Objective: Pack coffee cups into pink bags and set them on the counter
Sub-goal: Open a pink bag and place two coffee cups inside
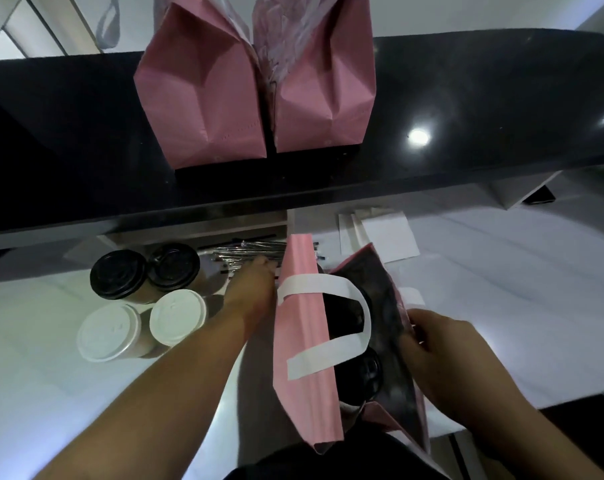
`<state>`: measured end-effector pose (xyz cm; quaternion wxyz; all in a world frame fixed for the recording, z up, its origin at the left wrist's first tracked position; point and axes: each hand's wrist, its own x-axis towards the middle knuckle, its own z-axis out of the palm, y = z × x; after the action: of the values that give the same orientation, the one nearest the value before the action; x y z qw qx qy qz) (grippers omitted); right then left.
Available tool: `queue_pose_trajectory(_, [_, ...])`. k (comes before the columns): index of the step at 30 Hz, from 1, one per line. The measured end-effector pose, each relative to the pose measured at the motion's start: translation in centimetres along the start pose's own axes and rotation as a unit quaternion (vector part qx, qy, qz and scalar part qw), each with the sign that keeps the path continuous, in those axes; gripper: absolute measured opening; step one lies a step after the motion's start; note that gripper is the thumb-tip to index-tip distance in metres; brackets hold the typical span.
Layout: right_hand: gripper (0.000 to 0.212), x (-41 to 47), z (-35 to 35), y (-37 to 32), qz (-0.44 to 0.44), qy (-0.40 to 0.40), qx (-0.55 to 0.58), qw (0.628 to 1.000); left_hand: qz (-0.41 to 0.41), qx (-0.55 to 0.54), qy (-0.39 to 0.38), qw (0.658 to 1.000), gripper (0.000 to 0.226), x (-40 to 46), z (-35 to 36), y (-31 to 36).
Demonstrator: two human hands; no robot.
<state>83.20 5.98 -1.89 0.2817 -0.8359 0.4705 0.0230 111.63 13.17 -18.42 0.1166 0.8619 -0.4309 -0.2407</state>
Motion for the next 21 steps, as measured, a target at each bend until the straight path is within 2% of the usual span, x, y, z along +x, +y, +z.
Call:
queue_pose_trajectory(2, [0.033, 0.0, 0.0, -0.1, 0.005, 0.005, 0.004, 1.000, 0.006, 0.030, -0.007, 0.999, 0.047, 0.9, 0.5, -0.2])
queue_pose_trajectory(3, [0.033, 0.0, 0.1, -0.2, 0.006, 0.005, 0.008, 1.000, 0.006, 0.069, 0.025, 0.997, 0.048, 1.3, 0.5, -0.4])
queue_pose_trajectory(4, [0.034, 0.0, 0.1, -0.3, 0.005, 0.003, 0.012, 1.000, 0.015, 0.087, 0.048, 0.995, 0.045, 1.7, 0.3, -0.5])
queue_pose_trajectory(10, [0.038, 0.0, 0.5, -0.5, 0.004, 0.001, 0.028, 1.000, 0.048, 0.151, 0.053, 0.986, 0.026, 2.4, -0.6, -0.4])
queue_pose_trajectory(14, [0.039, 0.0, 0.6, -0.5, 0.006, 0.006, 0.030, 0.999, 0.056, 0.131, 0.011, 0.990, 0.023, 2.9, -0.9, -0.5])
queue_pose_trajectory(18, [0.034, 0.0, 0.6, -0.5, 0.013, 0.005, 0.024, 1.000, 0.073, 0.142, 0.006, 0.987, 0.023, 3.1, -1.0, -0.7])
queue_pose_trajectory(21, [0.034, -0.1, 0.6, -0.5, 0.014, 0.001, 0.022, 1.000, 0.060, 0.110, 0.006, 0.992, 0.026, 3.1, -0.4, -1.2])
